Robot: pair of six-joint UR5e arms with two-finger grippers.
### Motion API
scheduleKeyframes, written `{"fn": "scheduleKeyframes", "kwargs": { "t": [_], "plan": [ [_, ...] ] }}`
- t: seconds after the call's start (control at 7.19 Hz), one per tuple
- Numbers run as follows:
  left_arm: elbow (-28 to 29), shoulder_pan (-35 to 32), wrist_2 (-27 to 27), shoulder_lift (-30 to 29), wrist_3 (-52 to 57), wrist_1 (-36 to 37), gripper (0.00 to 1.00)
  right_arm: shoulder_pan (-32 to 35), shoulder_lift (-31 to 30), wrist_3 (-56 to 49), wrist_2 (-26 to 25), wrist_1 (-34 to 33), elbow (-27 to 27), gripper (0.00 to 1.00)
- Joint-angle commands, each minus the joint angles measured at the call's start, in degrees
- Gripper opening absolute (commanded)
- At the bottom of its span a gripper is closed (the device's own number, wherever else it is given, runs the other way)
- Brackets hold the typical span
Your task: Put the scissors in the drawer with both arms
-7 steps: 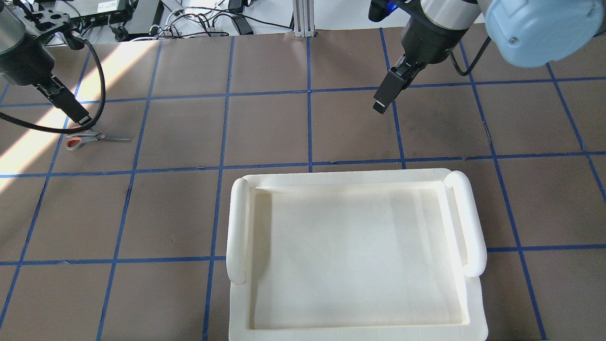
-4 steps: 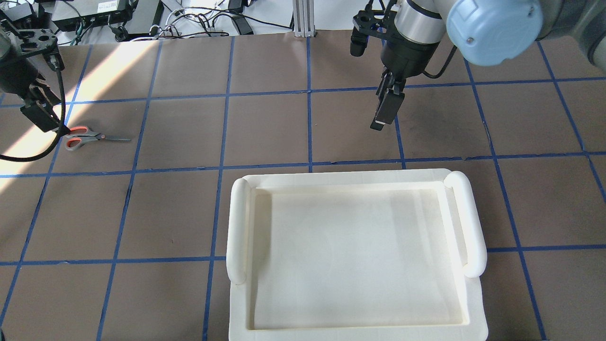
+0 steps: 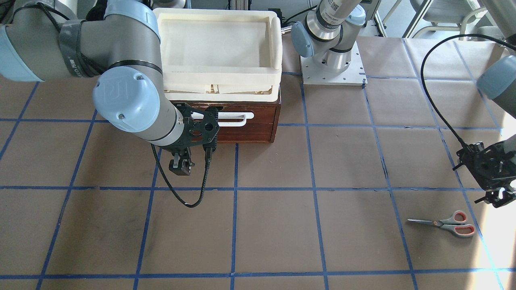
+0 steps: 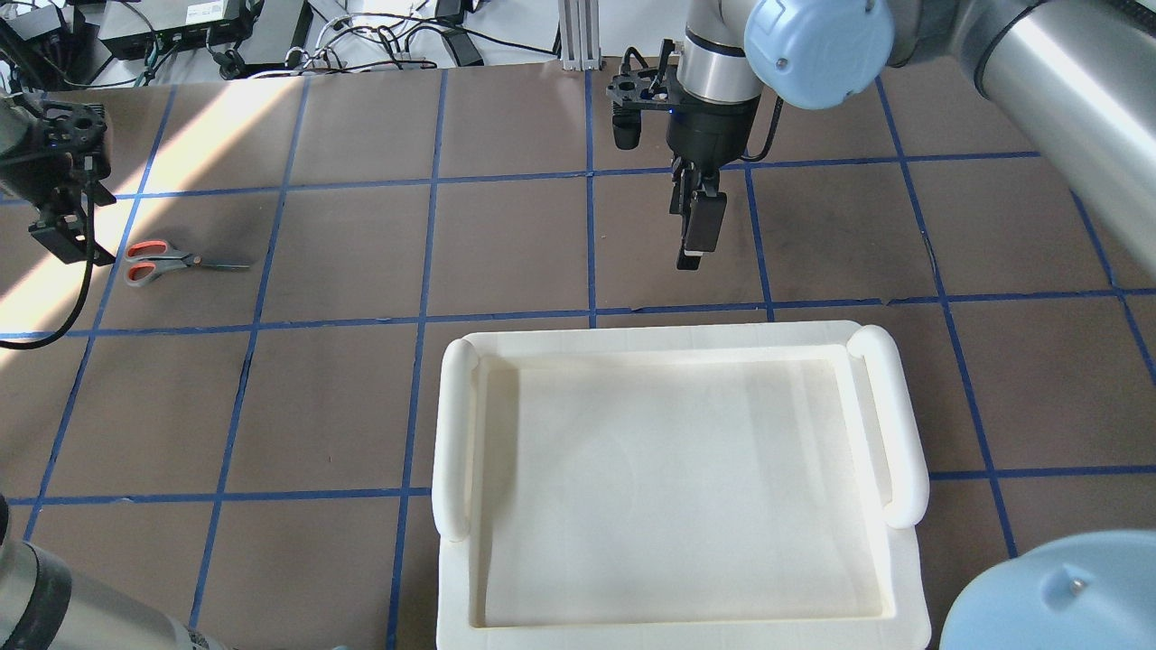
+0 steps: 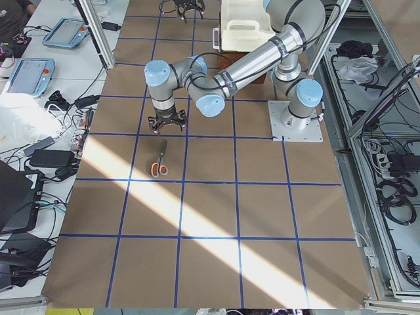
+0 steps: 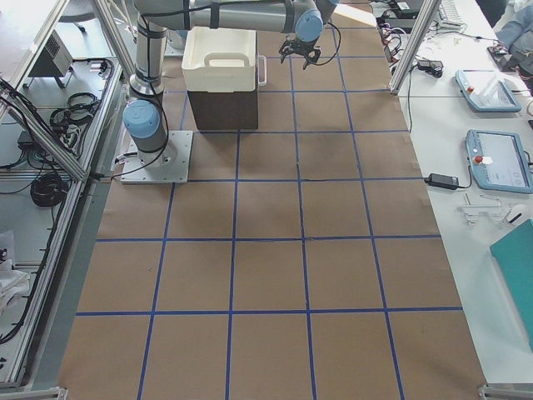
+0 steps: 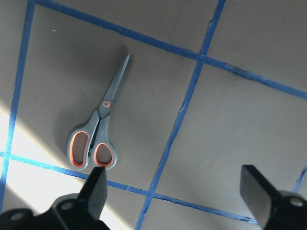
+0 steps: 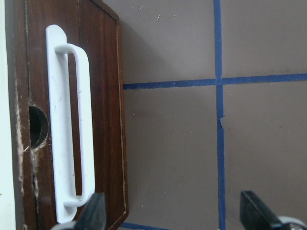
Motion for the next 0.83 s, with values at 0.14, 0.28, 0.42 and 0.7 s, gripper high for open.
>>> {"fn": "scheduleKeyframes", "kwargs": {
  "t": [0.14, 0.28, 0.42, 0.7],
  "plan": [
    [0.1, 0.2, -2.6, -7.5, 8.9, 11.7, 1.00, 3.2, 1.7, 0.6, -0.1, 2.2, 0.1, 0.81],
    [0.2, 0.2, -5.9, -9.0, 13.0, 11.7, 1.00, 4.2, 1.9, 1.2, -0.3, 2.7, 0.1, 0.83],
    [0.2, 0.4, -6.0, -10.4, 13.7, 11.7, 1.00, 4.5, 2.1, 1.3, -0.3, 2.7, 0.2, 0.83],
    [1.1, 1.5, -6.3, -12.1, 16.5, 12.2, 1.00, 5.9, 2.1, 1.3, -2.3, 2.7, 2.5, 0.85]
  ]
}}
